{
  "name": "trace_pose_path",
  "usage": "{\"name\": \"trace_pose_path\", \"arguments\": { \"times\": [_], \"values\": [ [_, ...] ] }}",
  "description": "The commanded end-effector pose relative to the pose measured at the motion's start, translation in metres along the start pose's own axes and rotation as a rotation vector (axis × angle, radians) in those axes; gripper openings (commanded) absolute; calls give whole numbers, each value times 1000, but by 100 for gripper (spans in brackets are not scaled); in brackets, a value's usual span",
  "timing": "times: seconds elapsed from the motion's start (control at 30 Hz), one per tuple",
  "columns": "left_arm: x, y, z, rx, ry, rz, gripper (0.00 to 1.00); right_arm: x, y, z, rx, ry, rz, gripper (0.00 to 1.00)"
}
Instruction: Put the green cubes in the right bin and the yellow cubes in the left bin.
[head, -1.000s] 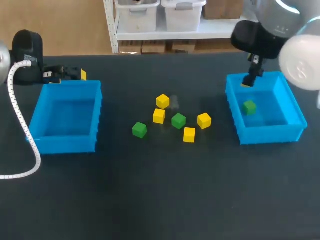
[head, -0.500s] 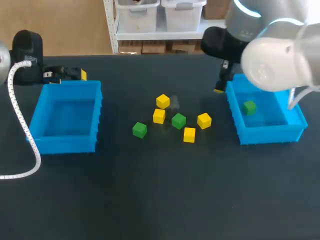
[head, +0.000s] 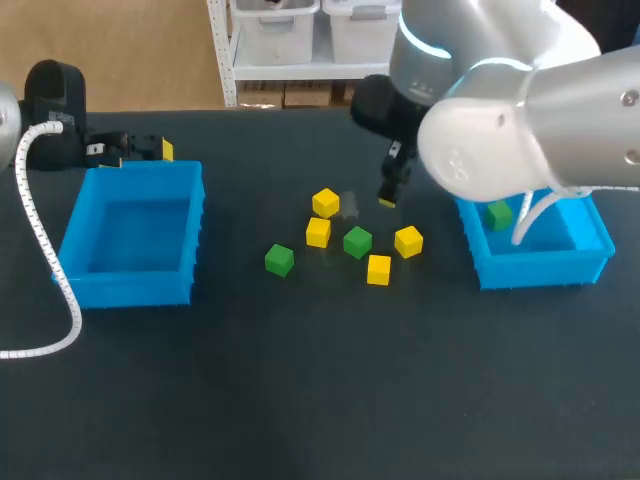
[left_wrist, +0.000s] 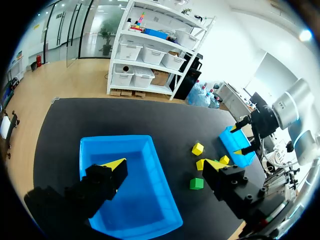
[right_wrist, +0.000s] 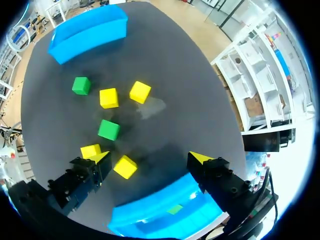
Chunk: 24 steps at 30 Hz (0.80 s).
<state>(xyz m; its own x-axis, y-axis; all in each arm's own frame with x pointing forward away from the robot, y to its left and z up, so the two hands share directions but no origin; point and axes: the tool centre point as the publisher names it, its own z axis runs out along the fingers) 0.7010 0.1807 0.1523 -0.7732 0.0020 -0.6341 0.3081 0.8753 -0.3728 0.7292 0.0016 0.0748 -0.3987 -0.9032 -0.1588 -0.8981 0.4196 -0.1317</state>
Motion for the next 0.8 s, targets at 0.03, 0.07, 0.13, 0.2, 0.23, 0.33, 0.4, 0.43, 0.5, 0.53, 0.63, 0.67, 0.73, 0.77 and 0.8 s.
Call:
{"name": "trace_pose_path", "arguments": {
  "times": [0.03, 0.07, 0.13, 0.2, 0.23, 0.33, 0.4, 0.43, 0.5, 0.53, 0.63, 0.67, 0.73, 0.77, 0.8],
  "values": [
    [1, 2, 0, 10, -6, 2, 100, -1, 13, 4, -5, 9, 20, 100],
    [1, 2, 0, 10, -6, 2, 100, -1, 17, 5, -18, 6, 32, 100],
    [1, 2, 0, 10, -6, 2, 100, -1, 24, 9, -29, 9, 53, 100],
    [1, 2, 0, 10, -6, 2, 100, -2, 30, 13, -42, 5, 75, 100],
    [1, 2, 0, 10, -6, 2, 100, -2, 33, 15, -43, 9, 83, 100],
    [1, 2, 0, 10, -6, 2, 100, -5, 43, 20, -58, 3, 101, 100],
    [1, 2, 0, 10, -6, 2, 100, -7, 48, 26, -59, 9, 112, 100],
    [1, 2, 0, 10, -6, 2, 100, -9, 51, 28, -64, 8, 125, 100],
    [1, 2, 0, 10, -6, 2, 100, -12, 55, 34, -63, 19, 138, 100],
    [1, 2, 0, 10, -6, 2, 100, -14, 57, 37, -64, 21, 142, 100],
    [1, 2, 0, 10, -6, 2, 100, -16, 65, 47, -51, 39, 147, 100],
    [1, 2, 0, 10, -6, 2, 100, -16, 66, 50, -50, 45, 155, 100],
    [1, 2, 0, 10, -6, 2, 100, -17, 69, 57, -59, 51, 162, 100],
    [1, 2, 0, 10, -6, 2, 100, -17, 69, 58, -61, 53, 164, 100],
    [1, 2, 0, 10, -6, 2, 100, -18, 70, 62, -63, 60, 167, 100]
  ]
}}
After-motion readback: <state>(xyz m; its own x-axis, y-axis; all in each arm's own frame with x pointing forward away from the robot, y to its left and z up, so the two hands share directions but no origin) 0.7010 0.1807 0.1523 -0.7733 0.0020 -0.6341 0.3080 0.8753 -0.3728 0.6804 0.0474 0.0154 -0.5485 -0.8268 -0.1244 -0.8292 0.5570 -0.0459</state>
